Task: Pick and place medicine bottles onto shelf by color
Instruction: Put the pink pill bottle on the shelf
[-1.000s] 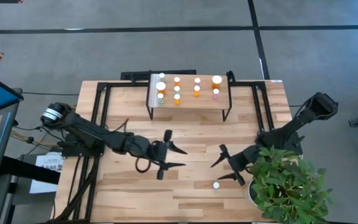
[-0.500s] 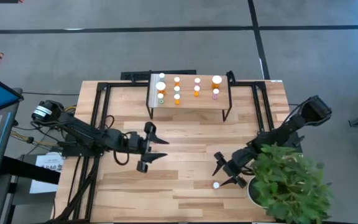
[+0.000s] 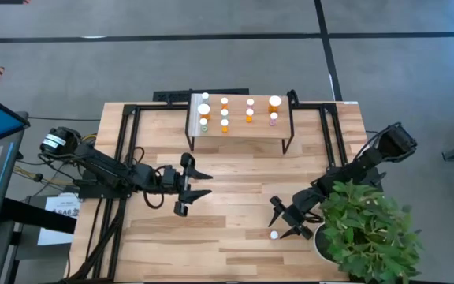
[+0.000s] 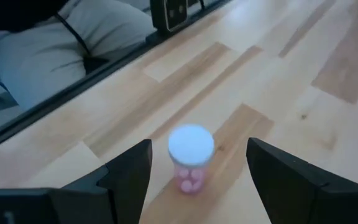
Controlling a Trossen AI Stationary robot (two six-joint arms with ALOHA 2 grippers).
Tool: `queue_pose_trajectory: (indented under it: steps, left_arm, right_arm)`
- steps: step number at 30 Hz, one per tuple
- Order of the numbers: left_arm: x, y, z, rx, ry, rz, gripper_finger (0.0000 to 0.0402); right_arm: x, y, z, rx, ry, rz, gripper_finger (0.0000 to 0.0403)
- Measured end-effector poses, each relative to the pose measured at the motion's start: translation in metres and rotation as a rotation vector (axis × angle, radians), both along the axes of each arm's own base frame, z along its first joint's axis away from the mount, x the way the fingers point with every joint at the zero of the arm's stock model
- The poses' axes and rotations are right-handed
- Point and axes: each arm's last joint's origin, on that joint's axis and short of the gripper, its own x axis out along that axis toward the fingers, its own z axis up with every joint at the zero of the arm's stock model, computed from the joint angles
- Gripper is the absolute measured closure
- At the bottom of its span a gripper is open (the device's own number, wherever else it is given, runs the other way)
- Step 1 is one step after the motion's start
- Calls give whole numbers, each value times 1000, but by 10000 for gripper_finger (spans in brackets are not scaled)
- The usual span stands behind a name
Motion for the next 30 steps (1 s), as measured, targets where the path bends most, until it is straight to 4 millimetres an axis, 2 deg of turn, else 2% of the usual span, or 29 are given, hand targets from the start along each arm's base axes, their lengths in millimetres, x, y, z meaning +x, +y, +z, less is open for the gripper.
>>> queue_pose_trajectory:
  steps: [5, 13, 20, 23, 30]
  left_arm:
    - [0, 0, 0, -1, 2, 0, 219]
    - [0, 0, -1, -3, 13, -2, 219]
    - [1, 0, -3, -18, 35, -8, 219]
    - [1, 0, -3, -18, 35, -8, 219]
    - [1, 0, -3, -18, 36, -9, 219]
  right_arm:
    - [6, 2, -12, -10, 42, 14, 122]
    - [18, 8, -14, -11, 46, 19, 122]
    - [18, 9, -13, 1, 48, 36, 126]
    - [18, 9, -13, 1, 51, 35, 142]
    - [18, 9, -13, 1, 52, 35, 214]
